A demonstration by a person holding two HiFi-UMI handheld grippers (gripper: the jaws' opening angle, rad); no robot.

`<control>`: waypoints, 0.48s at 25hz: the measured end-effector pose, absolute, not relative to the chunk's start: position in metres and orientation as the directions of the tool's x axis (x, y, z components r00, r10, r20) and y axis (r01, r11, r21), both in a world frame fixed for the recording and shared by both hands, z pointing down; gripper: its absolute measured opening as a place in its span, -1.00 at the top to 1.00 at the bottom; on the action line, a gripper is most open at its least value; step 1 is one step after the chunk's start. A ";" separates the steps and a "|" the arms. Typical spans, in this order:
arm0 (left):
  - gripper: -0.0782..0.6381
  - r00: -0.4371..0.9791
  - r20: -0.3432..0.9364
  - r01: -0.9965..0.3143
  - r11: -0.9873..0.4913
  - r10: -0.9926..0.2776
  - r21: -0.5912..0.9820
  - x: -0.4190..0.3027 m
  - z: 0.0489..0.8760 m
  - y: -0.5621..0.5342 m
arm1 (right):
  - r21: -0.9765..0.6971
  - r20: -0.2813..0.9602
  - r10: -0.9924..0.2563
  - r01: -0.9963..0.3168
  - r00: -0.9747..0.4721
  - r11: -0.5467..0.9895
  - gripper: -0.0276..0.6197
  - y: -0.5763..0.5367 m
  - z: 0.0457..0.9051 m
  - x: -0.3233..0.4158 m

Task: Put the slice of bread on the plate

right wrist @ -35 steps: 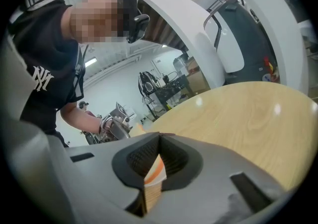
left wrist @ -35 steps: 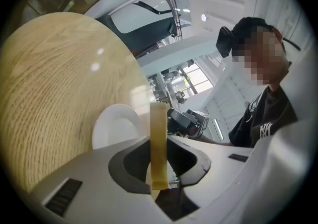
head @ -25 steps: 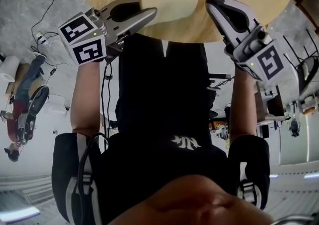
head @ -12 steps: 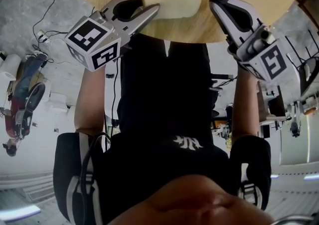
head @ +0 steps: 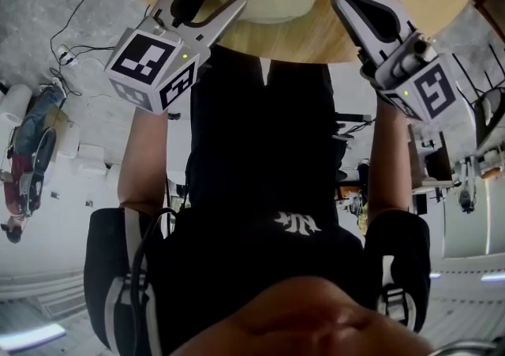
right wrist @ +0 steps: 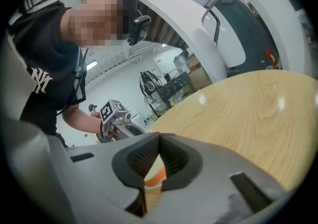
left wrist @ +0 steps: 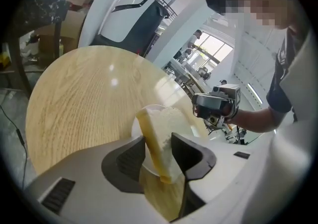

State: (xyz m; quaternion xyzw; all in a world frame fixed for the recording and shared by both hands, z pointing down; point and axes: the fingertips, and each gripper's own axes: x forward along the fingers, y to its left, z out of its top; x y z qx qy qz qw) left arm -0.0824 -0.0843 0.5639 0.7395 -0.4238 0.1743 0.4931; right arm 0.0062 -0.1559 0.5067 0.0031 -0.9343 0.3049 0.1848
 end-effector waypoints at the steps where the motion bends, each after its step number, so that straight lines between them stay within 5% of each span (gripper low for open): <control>1: 0.28 0.565 0.686 -0.812 -0.162 -0.458 0.561 -0.083 0.564 -0.085 | -0.568 0.348 0.108 -0.118 -0.931 0.814 0.91 -0.156 0.507 0.006; 12: 0.21 0.417 0.749 -0.909 -0.257 -0.514 0.329 -0.081 0.563 -0.101 | -0.560 0.350 0.095 -0.127 -0.932 0.819 0.91 -0.157 0.508 0.009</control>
